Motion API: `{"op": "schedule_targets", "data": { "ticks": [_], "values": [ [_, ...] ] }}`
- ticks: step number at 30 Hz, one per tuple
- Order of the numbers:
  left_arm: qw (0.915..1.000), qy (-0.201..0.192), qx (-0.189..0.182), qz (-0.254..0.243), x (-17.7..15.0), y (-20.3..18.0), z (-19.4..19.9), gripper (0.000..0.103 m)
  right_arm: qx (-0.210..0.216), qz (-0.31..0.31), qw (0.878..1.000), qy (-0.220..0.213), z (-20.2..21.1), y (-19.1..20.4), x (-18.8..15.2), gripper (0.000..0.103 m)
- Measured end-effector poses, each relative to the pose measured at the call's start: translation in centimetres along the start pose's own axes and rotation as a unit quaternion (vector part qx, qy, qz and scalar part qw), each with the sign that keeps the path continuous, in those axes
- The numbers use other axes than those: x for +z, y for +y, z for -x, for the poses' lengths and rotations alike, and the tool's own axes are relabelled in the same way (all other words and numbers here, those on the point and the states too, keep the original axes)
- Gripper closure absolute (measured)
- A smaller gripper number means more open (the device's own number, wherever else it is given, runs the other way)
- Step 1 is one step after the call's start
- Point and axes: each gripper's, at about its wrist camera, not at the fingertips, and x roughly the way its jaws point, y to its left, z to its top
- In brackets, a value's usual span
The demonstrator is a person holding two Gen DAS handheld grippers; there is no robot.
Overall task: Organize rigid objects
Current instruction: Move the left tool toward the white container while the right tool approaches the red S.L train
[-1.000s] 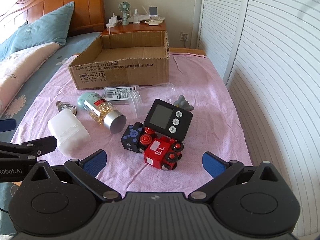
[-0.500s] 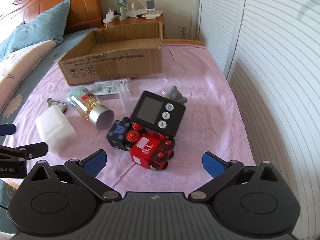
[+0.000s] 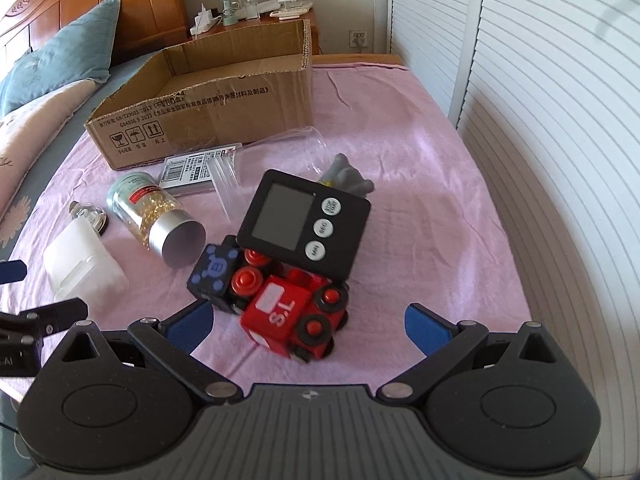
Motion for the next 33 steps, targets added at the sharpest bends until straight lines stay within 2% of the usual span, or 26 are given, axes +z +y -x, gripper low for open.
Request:
{"op": "schedule_targets", "data": {
  "ticks": [11,18,27,33],
  "values": [
    [0.9999,0.009,-0.004,-0.012,0.3,-0.1,-1.0,0.001,-0.034,-0.010,0.999,0.024,-1.4,-2.1,-1.2,0.000],
    [0.9996,0.012,-0.010,-0.023,0.4,-0.1,-1.7,0.001,-0.043,0.038,0.998,0.007,-1.2,-1.2,-2.7,0.000],
    [0.9992,0.009,-0.022,-0.030,0.7,0.8,-3.0,0.001,-0.030,0.053,0.998,-0.032,-1.0,-1.1,-3.8,0.000],
    [0.9978,0.016,-0.031,-0.057,1.4,0.6,-4.2,0.001,-0.027,0.056,0.998,-0.032,-1.0,-1.2,-3.7,0.000]
  ]
}}
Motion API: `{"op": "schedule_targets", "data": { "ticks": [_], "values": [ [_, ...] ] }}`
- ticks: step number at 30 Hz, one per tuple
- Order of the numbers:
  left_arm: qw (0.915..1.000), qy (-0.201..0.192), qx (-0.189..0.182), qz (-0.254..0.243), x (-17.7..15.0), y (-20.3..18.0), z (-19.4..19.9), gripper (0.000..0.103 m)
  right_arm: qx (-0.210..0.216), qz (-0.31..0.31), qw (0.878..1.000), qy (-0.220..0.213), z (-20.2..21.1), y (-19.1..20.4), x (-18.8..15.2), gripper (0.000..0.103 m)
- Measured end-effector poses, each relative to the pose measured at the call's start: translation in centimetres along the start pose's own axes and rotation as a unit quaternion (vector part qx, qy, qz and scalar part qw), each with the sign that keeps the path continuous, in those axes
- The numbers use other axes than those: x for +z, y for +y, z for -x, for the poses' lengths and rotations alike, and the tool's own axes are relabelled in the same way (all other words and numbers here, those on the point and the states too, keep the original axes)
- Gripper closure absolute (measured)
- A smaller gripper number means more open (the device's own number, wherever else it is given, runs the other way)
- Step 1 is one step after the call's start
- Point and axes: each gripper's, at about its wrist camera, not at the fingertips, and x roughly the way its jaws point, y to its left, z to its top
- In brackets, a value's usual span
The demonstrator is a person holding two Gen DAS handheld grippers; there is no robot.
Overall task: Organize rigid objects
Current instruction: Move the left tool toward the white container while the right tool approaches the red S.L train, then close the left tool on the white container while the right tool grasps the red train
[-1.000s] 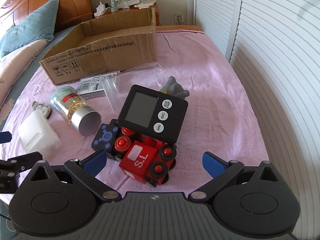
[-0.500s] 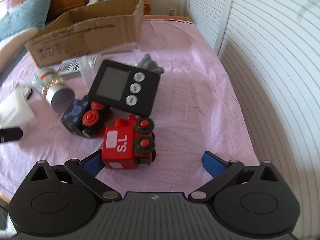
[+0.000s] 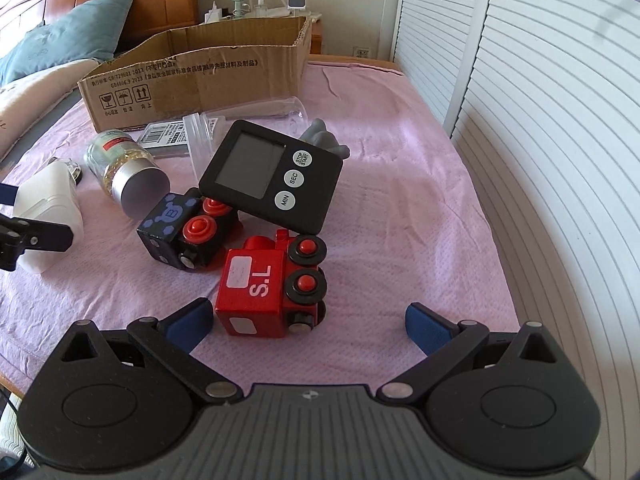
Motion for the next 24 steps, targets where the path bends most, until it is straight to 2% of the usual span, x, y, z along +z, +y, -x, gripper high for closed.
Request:
{"op": "schedule_targets", "data": {
  "ticks": [2,7,11,17,24],
  "values": [
    [0.9999,0.007,-0.003,-0.009,0.1,-0.3,0.0,0.001,0.002,0.001,1.000,0.000,0.0,0.0,-0.1,0.000],
    [0.9974,0.015,-0.063,-0.033,-1.0,-1.0,1.3,0.001,0.002,0.001,1.000,-0.007,0.1,0.0,-0.3,0.000],
    [0.9979,0.006,-0.057,-0.030,-1.6,-1.3,1.2,0.001,0.001,0.000,1.000,-0.017,0.2,0.0,-0.6,0.000],
    [0.9981,0.017,-0.056,-0.019,-1.9,-1.3,0.0,0.001,-0.001,-0.001,1.000,-0.020,0.1,0.1,-0.6,0.000],
    [0.9987,-0.004,-0.048,-0.018,-2.3,-1.3,0.1,0.000,0.016,0.018,0.999,-0.027,0.1,0.7,-0.6,0.000]
  ]
}}
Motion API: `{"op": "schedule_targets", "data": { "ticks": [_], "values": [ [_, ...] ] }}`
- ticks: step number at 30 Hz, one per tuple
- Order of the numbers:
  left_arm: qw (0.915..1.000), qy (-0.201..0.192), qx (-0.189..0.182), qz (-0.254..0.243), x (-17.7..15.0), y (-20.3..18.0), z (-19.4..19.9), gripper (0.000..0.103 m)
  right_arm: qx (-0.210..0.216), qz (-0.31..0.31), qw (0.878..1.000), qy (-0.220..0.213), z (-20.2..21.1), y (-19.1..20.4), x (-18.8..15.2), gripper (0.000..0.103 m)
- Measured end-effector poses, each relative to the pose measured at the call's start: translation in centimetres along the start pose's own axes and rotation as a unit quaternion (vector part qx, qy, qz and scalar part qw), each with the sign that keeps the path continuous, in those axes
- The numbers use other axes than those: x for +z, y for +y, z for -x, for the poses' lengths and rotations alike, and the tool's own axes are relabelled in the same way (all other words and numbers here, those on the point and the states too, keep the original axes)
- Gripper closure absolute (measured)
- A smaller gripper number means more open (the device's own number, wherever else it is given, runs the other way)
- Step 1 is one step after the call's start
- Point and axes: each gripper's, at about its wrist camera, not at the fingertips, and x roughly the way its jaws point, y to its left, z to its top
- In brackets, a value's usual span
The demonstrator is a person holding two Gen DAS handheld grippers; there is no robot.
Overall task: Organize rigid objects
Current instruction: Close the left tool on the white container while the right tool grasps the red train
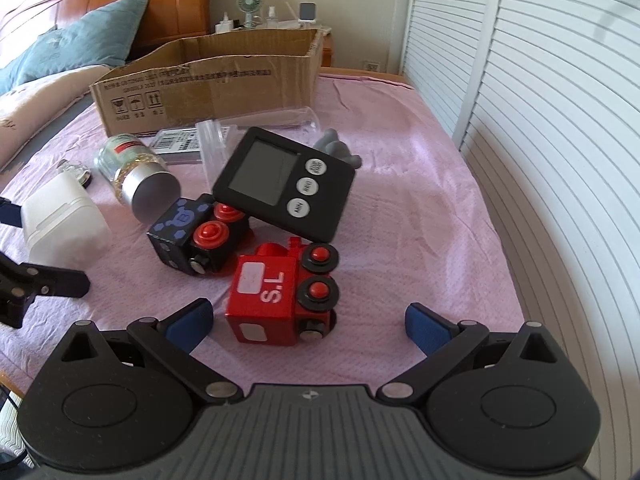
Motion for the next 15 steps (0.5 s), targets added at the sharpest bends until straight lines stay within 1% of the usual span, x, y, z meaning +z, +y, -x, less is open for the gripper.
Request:
{"op": "schedule_targets", "data": {
  "ticks": [3,8,10,12,15],
  "values": [
    [0.9999,-0.014,-0.001,-0.002,-0.33,0.13,0.06,0.000,0.008,0.008,1.000,-0.005,-0.05,0.21,0.01,0.000],
    [0.9997,-0.021,0.007,-0.008,-0.09,0.01,0.06,0.001,0.016,0.017,1.000,-0.014,-0.03,0.27,0.05,0.000],
    [0.9992,-0.030,0.015,-0.022,0.02,-0.24,0.26,0.001,0.019,0.023,0.999,-0.019,0.12,0.38,0.05,0.003],
    [0.9988,-0.036,0.018,-0.029,0.18,-0.30,0.53,0.003,0.017,0.031,0.999,-0.026,0.37,0.60,0.09,0.011],
    [0.9984,-0.043,0.016,-0.033,0.47,-0.26,0.82,0.003,0.016,0.037,0.999,-0.032,0.61,0.72,0.22,0.020]
  ]
}}
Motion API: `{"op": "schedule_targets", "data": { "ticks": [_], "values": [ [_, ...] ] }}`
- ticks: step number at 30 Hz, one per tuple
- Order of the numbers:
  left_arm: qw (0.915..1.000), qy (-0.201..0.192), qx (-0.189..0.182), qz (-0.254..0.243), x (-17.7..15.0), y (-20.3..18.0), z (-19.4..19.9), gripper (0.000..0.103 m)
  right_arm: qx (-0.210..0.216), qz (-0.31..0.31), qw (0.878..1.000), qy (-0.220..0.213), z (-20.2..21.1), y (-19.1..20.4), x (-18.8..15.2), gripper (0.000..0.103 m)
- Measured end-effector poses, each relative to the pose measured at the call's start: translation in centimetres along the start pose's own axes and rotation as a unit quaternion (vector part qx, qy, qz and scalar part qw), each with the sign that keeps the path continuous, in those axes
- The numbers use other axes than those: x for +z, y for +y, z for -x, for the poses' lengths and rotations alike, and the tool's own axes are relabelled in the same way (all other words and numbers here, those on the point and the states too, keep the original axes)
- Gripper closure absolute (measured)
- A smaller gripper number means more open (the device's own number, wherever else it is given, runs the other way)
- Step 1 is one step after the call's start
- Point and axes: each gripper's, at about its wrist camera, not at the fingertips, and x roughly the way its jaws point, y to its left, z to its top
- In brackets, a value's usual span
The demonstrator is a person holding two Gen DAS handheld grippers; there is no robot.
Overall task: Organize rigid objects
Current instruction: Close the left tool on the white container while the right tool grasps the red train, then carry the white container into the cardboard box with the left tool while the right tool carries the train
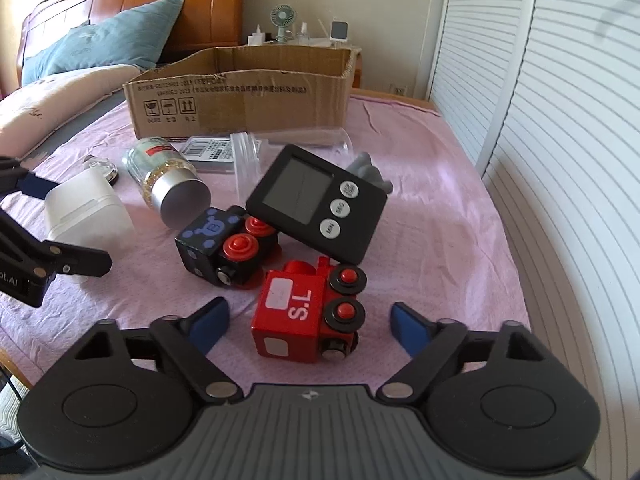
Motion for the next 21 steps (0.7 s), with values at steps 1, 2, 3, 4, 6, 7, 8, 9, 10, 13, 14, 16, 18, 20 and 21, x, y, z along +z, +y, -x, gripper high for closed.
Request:
{"op": "schedule_targets", "data": {
  "ticks": [1,2,3,4,6,7,8,9,10,13,14,16,18,20,21],
  "values": [
    [1.0000,0.000,-0.001,-0.003,0.09,-0.08,0.00,0.003,-0.002,0.001,1.000,-0.001,0.03,0.02,0.07,0.021],
    [1.0000,-0.001,-0.001,-0.004,0.17,-0.15,-0.01,0.003,-0.002,0.001,1.000,-0.001,0.04,0.00,0.07,0.026],
    [1.0000,-0.001,-0.001,-0.005,0.23,-0.20,-0.04,0.004,-0.001,0.002,1.000,-0.001,0.03,0.01,0.12,0.028],
    [1.0000,0.000,-0.003,-0.006,0.25,-0.24,-0.08,0.006,0.000,0.002,1.000,0.000,-0.01,0.04,0.18,0.029],
    [1.0000,0.003,-0.003,-0.006,0.31,-0.32,-0.23,0.014,-0.002,0.002,1.000,-0.002,-0.03,0.10,0.23,0.032],
    [1.0000,0.003,-0.005,-0.006,0.33,-0.31,-0.27,0.014,-0.002,0.003,1.000,-0.003,-0.01,0.15,0.24,0.033],
    [1.0000,0.004,-0.004,-0.006,0.30,-0.33,-0.31,0.014,-0.001,0.004,1.000,-0.003,-0.05,0.20,0.29,0.036],
    [1.0000,0.004,-0.003,-0.006,0.31,-0.35,-0.35,0.014,-0.001,0.005,1.000,-0.002,-0.10,0.26,0.32,0.037],
    [1.0000,0.004,-0.004,-0.006,0.37,-0.37,-0.37,0.014,-0.004,0.006,1.000,-0.002,-0.14,0.32,0.32,0.038],
    [0.9999,0.001,0.000,-0.010,0.47,-0.46,-0.37,0.014,-0.008,0.006,1.000,-0.002,-0.12,0.42,0.40,0.045],
    [0.9999,0.001,0.002,-0.011,0.51,-0.48,-0.42,0.016,-0.012,0.008,1.000,0.000,-0.11,0.46,0.43,0.047],
    [0.9999,0.002,0.004,-0.011,0.56,-0.41,-0.45,0.018,-0.015,0.008,1.000,0.002,-0.02,0.46,0.47,0.047],
    [1.0000,0.003,0.001,-0.008,0.57,-0.29,-0.38,0.019,-0.018,0.011,1.000,0.004,0.07,0.51,0.48,0.047],
    [1.0000,0.003,-0.003,-0.007,0.62,-0.20,-0.20,0.020,-0.018,0.010,1.000,0.006,0.25,0.48,0.55,0.048],
    [1.0000,0.004,-0.006,-0.007,0.64,-0.16,-0.09,0.020,-0.015,0.011,1.000,0.009,0.35,0.45,0.62,0.048]
  ]
}}
